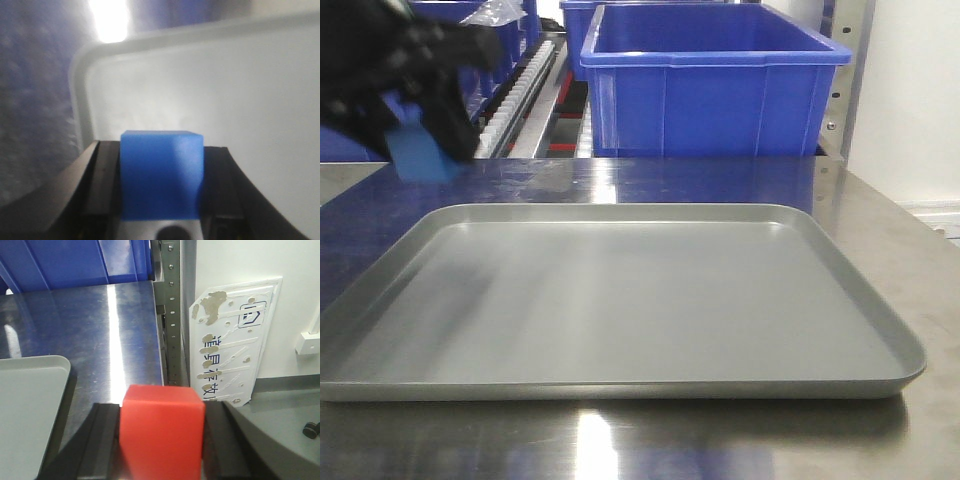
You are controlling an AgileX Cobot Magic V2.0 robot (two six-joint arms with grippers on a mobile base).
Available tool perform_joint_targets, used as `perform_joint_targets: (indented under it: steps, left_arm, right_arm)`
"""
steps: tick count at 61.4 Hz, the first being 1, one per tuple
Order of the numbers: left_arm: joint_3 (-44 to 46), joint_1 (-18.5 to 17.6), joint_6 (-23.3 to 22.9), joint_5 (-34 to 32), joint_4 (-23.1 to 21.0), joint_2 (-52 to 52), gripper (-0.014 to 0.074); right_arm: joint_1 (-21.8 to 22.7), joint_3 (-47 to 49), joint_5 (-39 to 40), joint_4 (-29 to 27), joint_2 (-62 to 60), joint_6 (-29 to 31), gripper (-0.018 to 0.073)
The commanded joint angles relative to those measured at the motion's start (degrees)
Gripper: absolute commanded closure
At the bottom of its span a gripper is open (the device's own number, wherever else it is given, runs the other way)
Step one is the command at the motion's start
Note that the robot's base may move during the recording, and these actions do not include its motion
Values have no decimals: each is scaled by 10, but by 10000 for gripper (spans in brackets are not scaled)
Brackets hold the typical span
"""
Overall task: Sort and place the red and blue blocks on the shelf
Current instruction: 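Lift the blue cube and pull the left gripper back off the tray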
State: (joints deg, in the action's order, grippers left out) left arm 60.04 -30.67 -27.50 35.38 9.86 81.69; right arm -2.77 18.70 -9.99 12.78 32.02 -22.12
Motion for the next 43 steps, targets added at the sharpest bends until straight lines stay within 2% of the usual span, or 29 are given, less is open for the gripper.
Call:
perform_joint_targets:
  steps: [1,14,26,43]
  left_arm:
    - [15,12,-3,-16,23,-49,473]
    - [-6,49,-3,-11,56,-116,473]
    - [-48,103,-3,-16,58,-183,473]
    - [-154,182,-3,-44,58,-298,473]
  right_arm:
    - [3,16,50,10,-1,3,512]
    - [3,16,50,10,-1,3,512]
    - [3,16,50,10,-1,3,512]
    - [3,16,50,10,-1,3,512]
